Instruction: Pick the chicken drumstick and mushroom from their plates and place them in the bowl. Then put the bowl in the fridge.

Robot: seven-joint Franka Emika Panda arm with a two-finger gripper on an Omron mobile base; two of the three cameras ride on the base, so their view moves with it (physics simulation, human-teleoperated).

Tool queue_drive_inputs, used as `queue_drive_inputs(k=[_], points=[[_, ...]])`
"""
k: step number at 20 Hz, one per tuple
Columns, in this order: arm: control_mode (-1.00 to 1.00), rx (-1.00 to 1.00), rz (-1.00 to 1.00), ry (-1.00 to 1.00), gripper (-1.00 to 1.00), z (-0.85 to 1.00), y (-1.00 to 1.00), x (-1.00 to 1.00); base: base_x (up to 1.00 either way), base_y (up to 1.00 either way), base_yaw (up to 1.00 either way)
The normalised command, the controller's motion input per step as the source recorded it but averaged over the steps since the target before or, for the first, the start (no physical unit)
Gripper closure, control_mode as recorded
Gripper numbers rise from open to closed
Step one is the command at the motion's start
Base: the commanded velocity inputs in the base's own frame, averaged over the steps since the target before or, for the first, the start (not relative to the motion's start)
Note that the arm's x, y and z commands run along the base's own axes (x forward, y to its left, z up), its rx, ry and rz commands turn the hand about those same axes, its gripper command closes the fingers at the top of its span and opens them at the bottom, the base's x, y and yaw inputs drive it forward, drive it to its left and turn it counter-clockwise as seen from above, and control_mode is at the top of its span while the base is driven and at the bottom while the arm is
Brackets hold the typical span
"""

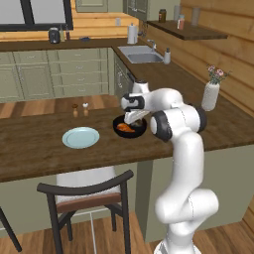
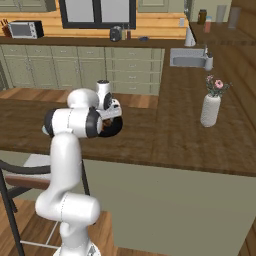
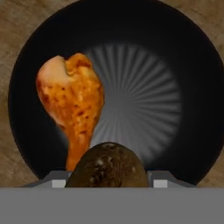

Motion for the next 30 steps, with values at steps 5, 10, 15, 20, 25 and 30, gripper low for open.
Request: queue_drive_inputs(k=[5, 10, 15, 20, 25, 30], points=[[-1.0, 0.0, -0.05, 0.0, 1.0, -0.38, -0.03, 0.04, 0.0, 0.0, 0.0], [-1.0, 0.0, -0.04, 0.0, -1.0, -0.22, -0.01, 0.05, 0.0, 0.0, 0.0], [-1.0, 0.0, -0.02, 0.0, -1.0, -0.14, -0.09, 0.05, 0.0, 0.0, 0.0], [-1.0, 0.0, 0.0, 0.0, -1.0, -0.01, -0.04, 0.06, 0.0, 0.0, 0.0], [-1.0, 0.0, -0.05, 0.0, -1.0, 0.32, 0.0, -0.04, 0.0, 0.0, 0.0], [-1.0, 0.02, -0.17, 0.0, -1.0, 0.57, -0.03, -0.34, 0.0, 0.0, 0.0]])
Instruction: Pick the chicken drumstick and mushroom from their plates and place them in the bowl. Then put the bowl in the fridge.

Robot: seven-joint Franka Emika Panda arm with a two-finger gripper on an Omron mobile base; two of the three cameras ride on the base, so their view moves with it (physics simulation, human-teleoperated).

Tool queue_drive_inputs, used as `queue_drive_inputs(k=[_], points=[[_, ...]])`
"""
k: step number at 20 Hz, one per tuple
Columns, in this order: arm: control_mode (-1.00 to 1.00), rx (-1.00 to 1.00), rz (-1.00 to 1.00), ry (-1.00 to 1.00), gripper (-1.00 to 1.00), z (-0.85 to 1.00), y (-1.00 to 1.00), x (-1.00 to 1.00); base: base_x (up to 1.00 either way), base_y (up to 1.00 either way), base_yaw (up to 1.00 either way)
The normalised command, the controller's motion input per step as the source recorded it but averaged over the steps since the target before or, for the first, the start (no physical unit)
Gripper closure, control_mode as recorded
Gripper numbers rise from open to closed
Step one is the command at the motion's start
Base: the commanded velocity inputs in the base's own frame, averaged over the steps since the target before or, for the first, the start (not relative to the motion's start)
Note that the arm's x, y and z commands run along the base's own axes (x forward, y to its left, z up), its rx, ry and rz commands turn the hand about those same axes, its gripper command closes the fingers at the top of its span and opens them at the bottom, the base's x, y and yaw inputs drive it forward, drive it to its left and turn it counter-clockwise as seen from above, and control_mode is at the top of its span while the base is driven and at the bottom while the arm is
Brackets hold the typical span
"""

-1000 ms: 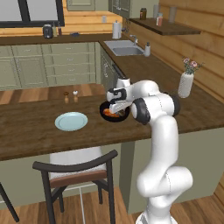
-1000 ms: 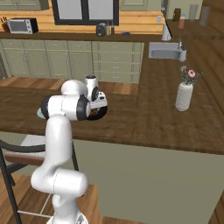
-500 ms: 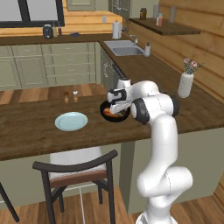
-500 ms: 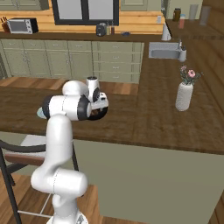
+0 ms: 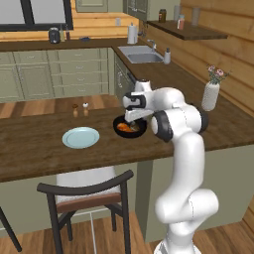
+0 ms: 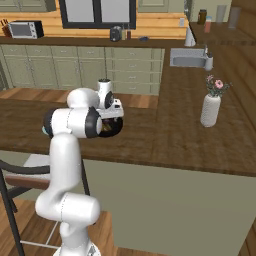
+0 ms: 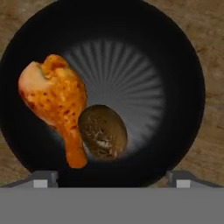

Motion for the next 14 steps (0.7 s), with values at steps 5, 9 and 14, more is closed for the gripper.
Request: queue_drive_inputs(k=[5, 9, 14], points=[[-1.0, 0.01, -0.3, 0.0, -1.0, 0.08, -0.59, -0.66, 0.0, 0.0, 0.0], [-1.0, 0.0, -0.33, 0.0, -1.0, -0.14, -0.41, -0.24, 0.0, 0.0, 0.0], [-1.0, 0.01, -0.26, 0.0, -1.0, -0.05, -0.02, 0.26, 0.0, 0.0, 0.0]])
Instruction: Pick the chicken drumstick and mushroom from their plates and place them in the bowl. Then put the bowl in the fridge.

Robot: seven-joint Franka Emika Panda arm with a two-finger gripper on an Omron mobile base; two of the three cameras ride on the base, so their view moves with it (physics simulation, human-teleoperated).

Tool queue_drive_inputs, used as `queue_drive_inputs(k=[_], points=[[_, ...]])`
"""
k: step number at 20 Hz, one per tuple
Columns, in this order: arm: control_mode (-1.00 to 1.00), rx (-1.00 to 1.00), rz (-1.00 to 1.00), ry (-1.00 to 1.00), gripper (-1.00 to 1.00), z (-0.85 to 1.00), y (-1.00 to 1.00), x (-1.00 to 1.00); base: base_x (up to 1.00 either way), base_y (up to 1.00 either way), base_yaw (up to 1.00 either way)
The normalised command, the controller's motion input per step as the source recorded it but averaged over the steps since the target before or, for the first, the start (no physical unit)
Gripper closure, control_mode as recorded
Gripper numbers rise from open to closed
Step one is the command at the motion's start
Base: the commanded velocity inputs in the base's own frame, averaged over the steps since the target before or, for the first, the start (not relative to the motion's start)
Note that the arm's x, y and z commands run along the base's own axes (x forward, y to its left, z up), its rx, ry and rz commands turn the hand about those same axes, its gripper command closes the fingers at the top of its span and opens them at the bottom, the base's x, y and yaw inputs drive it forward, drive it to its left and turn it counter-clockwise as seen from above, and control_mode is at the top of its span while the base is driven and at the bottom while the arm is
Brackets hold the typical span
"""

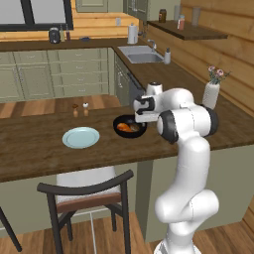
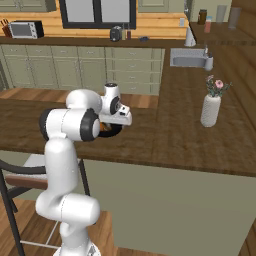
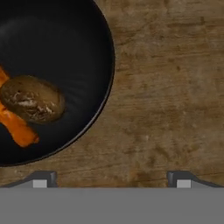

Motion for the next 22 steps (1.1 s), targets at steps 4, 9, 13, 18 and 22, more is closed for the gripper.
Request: queue_drive_inputs(k=[4, 9, 13, 18, 22], points=[[-1.0, 0.03, -0.25, 0.0, -1.0, -0.25, 0.0, 0.25, 0.0, 0.0, 0.0], [-1.0, 0.06, -0.22, 0.0, -1.0, -0.12, 0.0, 0.49, 0.0, 0.0, 0.0], [-1.0, 0.05, -0.16, 0.0, -1.0, -0.17, 0.04, 0.27, 0.0, 0.0, 0.0], [-1.0, 0.01, -0.12, 0.0, -1.0, -0.35, 0.0, 0.22, 0.0, 0.0, 0.0], [-1.0, 0.0, -0.07, 0.0, -1.0, -0.29, 0.03, 0.26, 0.0, 0.0, 0.0]])
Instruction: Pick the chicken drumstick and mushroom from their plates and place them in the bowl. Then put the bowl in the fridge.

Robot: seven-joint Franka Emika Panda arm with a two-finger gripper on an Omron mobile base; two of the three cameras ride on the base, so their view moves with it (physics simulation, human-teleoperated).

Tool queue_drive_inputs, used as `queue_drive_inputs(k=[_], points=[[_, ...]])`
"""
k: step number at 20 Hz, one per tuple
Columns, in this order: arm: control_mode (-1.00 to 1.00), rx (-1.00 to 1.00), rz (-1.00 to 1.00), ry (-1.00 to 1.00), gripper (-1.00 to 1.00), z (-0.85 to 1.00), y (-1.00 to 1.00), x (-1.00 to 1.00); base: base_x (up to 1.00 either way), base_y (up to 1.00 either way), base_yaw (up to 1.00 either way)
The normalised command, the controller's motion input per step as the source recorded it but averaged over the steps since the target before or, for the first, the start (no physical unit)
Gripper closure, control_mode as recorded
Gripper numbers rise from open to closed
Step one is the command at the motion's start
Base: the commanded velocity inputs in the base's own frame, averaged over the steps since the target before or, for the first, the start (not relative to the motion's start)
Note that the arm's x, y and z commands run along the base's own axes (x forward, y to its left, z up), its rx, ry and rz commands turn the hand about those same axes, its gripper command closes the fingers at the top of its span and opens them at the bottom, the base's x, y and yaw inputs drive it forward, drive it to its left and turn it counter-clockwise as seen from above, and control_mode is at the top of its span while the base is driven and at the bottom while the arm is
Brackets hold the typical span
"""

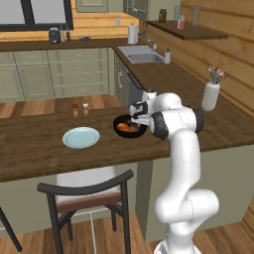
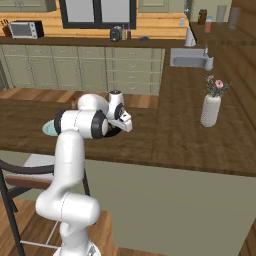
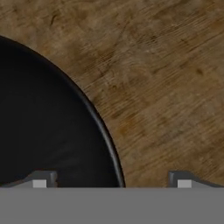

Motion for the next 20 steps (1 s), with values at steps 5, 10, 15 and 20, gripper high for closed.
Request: queue_drive_inputs(k=[5, 10, 15, 20], points=[[-1.0, 0.0, -0.02, 0.0, -1.0, -0.31, 0.08, 0.14, 0.0, 0.0, 0.0], [-1.0, 0.0, 0.0, 0.01, 1.0, -0.3, 0.1, 0.0, 0.0, 0.0, 0.0], [-1.0, 0.06, 0.0, 0.0, 1.0, 0.01, 0.0, -0.04, 0.0, 0.0, 0.0], [-1.0, 0.11, 0.0, -0.03, 1.0, 0.16, 0.0, -0.53, 0.0, 0.0, 0.0]])
